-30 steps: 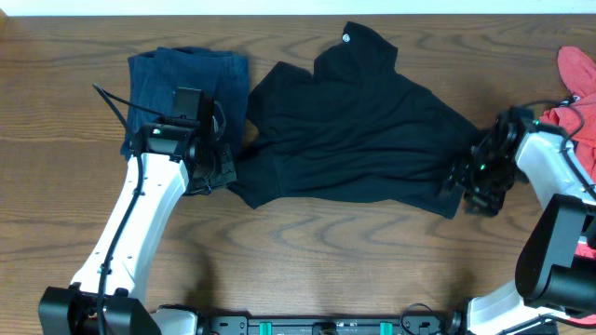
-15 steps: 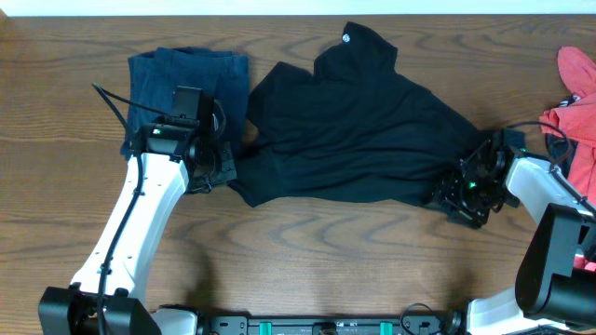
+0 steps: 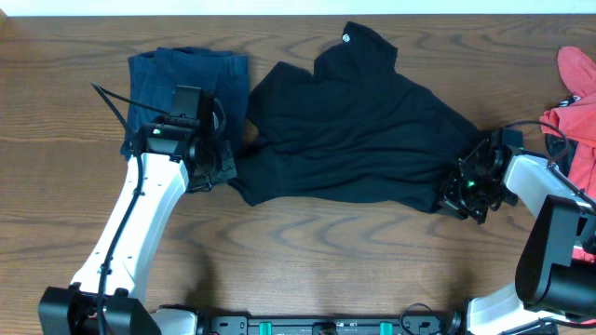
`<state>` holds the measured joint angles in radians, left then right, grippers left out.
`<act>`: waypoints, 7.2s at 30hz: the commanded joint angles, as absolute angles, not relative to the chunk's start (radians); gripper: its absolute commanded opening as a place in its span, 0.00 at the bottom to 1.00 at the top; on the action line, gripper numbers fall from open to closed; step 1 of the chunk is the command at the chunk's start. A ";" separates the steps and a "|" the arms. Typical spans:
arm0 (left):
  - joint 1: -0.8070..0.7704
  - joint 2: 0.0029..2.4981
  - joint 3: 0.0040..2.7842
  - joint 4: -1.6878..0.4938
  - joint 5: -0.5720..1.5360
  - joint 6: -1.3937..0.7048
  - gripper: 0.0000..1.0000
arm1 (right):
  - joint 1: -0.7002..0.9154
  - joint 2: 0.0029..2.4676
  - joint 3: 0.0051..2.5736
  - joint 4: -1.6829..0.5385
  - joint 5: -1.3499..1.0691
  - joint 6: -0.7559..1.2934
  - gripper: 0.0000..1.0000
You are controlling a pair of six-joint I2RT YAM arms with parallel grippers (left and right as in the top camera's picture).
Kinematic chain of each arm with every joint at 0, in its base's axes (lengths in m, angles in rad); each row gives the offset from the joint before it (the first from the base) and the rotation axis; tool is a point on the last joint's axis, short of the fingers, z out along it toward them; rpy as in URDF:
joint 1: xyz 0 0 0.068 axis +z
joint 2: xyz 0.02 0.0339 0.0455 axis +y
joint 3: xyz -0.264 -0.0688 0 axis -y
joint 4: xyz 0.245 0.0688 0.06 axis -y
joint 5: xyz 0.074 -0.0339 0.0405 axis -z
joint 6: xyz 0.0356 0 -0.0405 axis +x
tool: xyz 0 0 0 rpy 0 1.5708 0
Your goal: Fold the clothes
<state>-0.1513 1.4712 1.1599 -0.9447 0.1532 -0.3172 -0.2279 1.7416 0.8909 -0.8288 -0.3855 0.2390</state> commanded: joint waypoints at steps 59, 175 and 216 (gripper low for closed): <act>-0.147 0.925 1.998 -1.061 0.163 -0.040 0.06 | -0.479 1.203 2.110 -1.451 -0.441 0.126 0.01; -0.272 1.367 2.012 -1.371 0.374 0.003 0.67 | -0.435 2.212 1.588 -0.366 -0.084 0.321 0.01; -0.272 1.452 2.012 -1.422 0.375 -0.001 0.71 | -0.326 2.385 1.761 -0.506 0.078 0.254 0.01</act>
